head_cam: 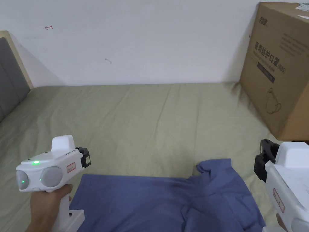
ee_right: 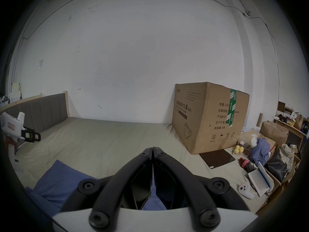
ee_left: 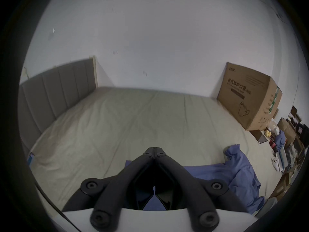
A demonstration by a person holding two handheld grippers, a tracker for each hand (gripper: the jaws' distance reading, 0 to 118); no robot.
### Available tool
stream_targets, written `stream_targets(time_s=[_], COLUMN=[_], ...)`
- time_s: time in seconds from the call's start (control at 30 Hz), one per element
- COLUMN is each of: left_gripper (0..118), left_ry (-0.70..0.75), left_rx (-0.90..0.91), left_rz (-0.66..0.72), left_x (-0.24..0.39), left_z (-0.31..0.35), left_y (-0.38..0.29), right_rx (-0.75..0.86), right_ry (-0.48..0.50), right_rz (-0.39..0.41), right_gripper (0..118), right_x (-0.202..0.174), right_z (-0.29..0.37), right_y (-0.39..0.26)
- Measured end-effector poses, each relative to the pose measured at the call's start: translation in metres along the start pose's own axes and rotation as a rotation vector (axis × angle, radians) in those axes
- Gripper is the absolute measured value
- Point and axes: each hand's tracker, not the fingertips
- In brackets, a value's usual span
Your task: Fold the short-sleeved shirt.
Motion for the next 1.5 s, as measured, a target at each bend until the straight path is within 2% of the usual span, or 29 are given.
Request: stream_targets(time_s=[0.17,0.23,0.27,0.3,0.33,0.37,0.5,0.53,0.57,0.6,0.63,0.67,0.7,0.8,0.93,0.97,1.0,1.03,1.07,1.1,1.13,1.27,1.3,1.37,1.5], left_gripper=[2,25,55,75,88,94,93,89,72,51,37,32,32,5,1,0,0,0,0,0,0,0,0,0,0], left_ry=[-0.002,0.002,0.026,0.036,0.035,0.049,0.070,0.077,0.083,0.083,0.084,0.086,0.081,0.053,0.069,0.071,0.056,0.037,0.021,0.016,0.009,-0.023,-0.024,-0.025,-0.027], left_rx=[-0.196,-0.225,-0.266,-0.316,-0.364,-0.384,-0.442,-0.464,-0.492,-0.489,-0.499,-0.510,-0.521,-0.494,-0.467,-0.459,-0.412,-0.349,-0.323,-0.308,-0.304,-0.290,-0.287,-0.279,-0.276], left_rz=[0.022,0.027,0.014,0.003,-0.003,-0.011,-0.046,-0.043,-0.040,-0.045,-0.049,-0.060,-0.056,-0.055,-0.125,-0.143,-0.101,-0.051,-0.027,-0.022,-0.029,-0.039,-0.040,-0.038,-0.029], left_x=[-0.023,-0.030,-0.034,-0.038,-0.041,-0.044,-0.050,-0.049,-0.048,-0.048,-0.046,-0.045,-0.042,-0.033,-0.031,-0.032,-0.033,-0.034,-0.036,-0.036,-0.037,-0.031,-0.030,-0.030,-0.031], left_z=[-0.082,-0.105,-0.116,-0.127,-0.136,-0.144,-0.170,-0.174,-0.179,-0.184,-0.187,-0.191,-0.192,-0.188,-0.176,-0.167,-0.160,-0.151,-0.139,-0.132,-0.125,-0.102,-0.101,-0.098,-0.099], left_y=[0.001,-0.003,-0.007,-0.010,-0.013,-0.019,-0.033,-0.036,-0.040,-0.043,-0.046,-0.052,-0.056,-0.057,-0.057,-0.055,-0.052,-0.048,-0.043,-0.041,-0.039,-0.032,-0.030,-0.028,-0.028], right_rx=[-0.036,-0.054,-0.063,-0.070,-0.077,-0.085,-0.115,-0.121,-0.127,-0.134,-0.141,-0.150,-0.160,-0.191,-0.300,-0.343,-0.400,-0.451,-0.513,-0.557,-0.601,-0.733,-0.764,-0.822,-0.842], right_ry=[0.002,0.002,0.002,0.001,0.000,0.002,0.006,0.006,0.007,0.007,0.007,0.006,0.006,0.011,0.028,0.036,0.044,0.061,0.057,0.066,0.058,0.037,0.045,0.054,0.064], right_rz=[0.012,0.012,0.011,0.010,0.010,0.011,0.021,0.021,0.021,0.020,0.022,0.025,0.026,0.009,-0.052,-0.074,-0.084,-0.109,-0.123,-0.125,-0.133,-0.032,-0.037,-0.066,-0.049], right_gripper=[0,0,0,0,0,0,0,0,0,0,0,0,0,0,2,6,20,41,71,86,91,89,86,76,54], right_x=[-0.004,-0.003,-0.003,-0.003,-0.002,-0.002,-0.003,-0.002,-0.002,-0.002,-0.002,-0.001,0.003,0.017,0.031,0.028,0.020,0.021,0.023,0.023,0.022,0.016,0.015,0.016,0.014], right_z=[-0.033,-0.045,-0.051,-0.056,-0.061,-0.065,-0.079,-0.081,-0.083,-0.086,-0.087,-0.089,-0.095,-0.114,-0.153,-0.162,-0.166,-0.180,-0.194,-0.205,-0.213,-0.236,-0.240,-0.244,-0.241], right_y=[-0.006,-0.009,-0.012,-0.014,-0.016,-0.019,-0.029,-0.031,-0.034,-0.036,-0.038,-0.041,-0.047,-0.060,-0.075,-0.077,-0.076,-0.084,-0.095,-0.104,-0.110,-0.139,-0.147,-0.159,-0.171])
